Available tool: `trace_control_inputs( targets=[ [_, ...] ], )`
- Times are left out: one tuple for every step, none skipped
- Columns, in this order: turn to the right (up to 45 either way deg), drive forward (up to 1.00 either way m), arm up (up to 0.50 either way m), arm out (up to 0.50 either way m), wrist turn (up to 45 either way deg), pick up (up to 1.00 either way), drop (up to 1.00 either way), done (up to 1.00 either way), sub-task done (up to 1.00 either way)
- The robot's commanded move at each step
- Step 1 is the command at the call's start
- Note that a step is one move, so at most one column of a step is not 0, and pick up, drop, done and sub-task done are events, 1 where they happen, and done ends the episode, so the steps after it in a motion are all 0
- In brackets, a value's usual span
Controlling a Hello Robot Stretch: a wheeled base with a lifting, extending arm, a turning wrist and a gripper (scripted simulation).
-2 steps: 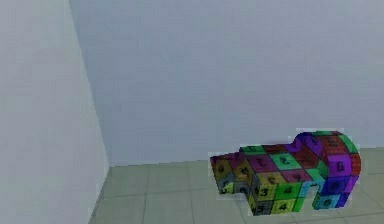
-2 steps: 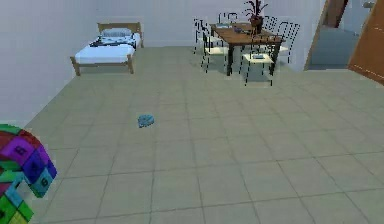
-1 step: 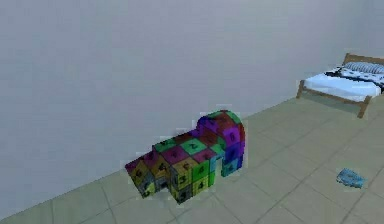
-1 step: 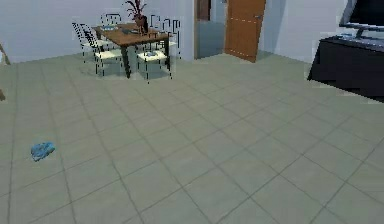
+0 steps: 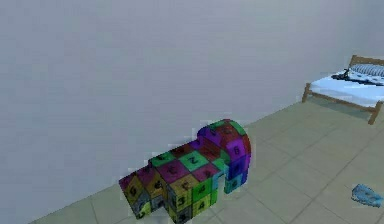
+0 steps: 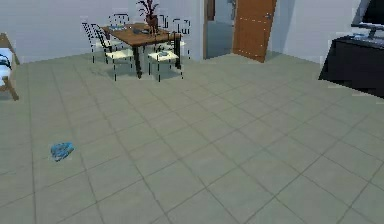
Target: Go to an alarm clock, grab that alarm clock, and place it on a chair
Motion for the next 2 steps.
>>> trace_control_inputs(
  targets=[
    [45.0, 0.00, 0.00, 0.00, 0.0, 0.00, 0.00, 0.00, 0.00],
    [6.0, 0.00, 0.00, 0.00, 0.0, 0.00, 0.00, 0.00, 0.00]
  ],
)
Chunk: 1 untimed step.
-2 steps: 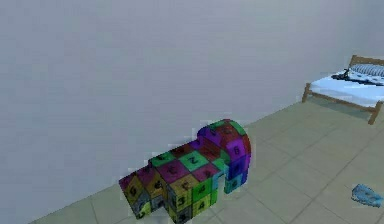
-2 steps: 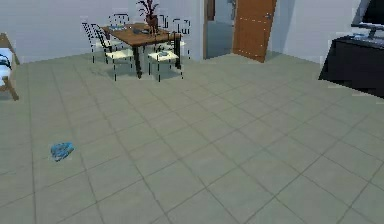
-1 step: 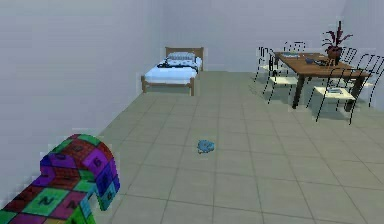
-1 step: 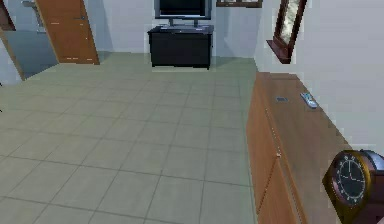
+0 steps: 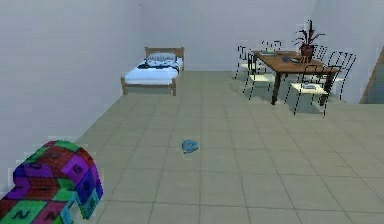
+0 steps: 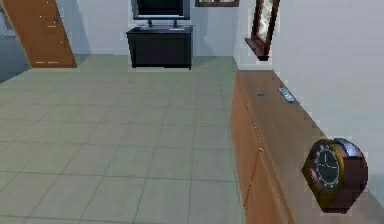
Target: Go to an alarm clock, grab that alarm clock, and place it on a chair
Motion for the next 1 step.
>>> trace_control_inputs(
  targets=[
    [0.0, 0.20, 0.00, 0.00, 0.0, 0.00, 0.00, 0.00, 0.00]
  ],
)
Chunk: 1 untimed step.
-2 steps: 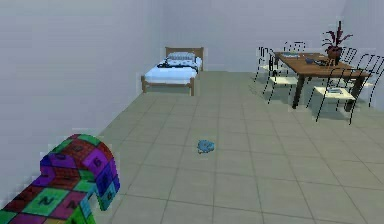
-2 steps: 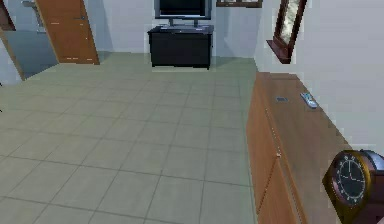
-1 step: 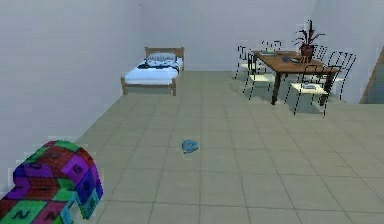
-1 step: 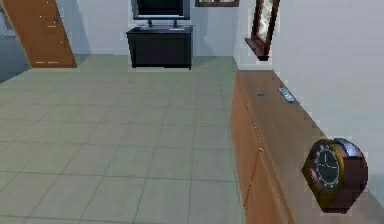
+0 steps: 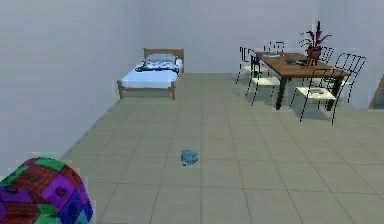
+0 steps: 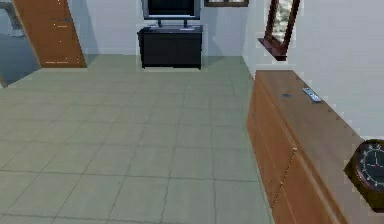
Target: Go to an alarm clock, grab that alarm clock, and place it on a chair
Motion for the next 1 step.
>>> trace_control_inputs(
  targets=[
    [45.0, 0.00, 0.00, 0.00, 0.0, 0.00, 0.00, 0.00, 0.00]
  ],
)
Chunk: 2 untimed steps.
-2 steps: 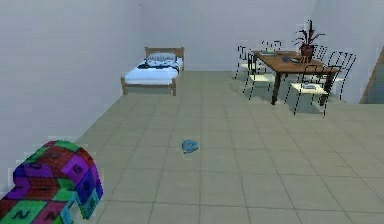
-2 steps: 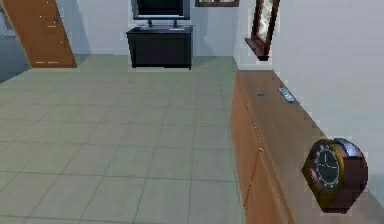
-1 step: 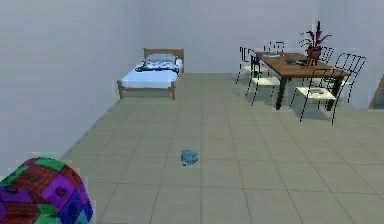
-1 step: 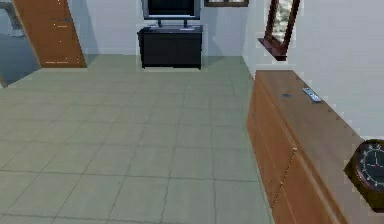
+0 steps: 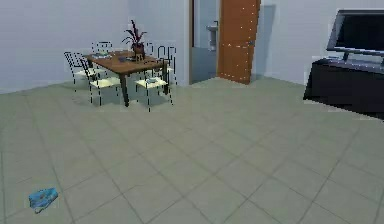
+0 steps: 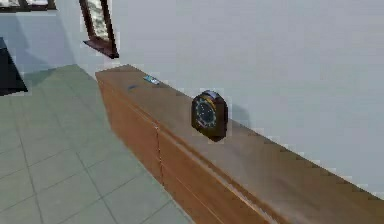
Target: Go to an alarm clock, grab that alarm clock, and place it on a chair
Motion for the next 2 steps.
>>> trace_control_inputs(
  targets=[
    [45.0, 0.00, 0.00, 0.00, 0.0, 0.00, 0.00, 0.00, 0.00],
    [0.0, 0.55, 0.00, 0.00, 0.0, 0.00, 0.00, 0.00, 0.00]
  ],
)
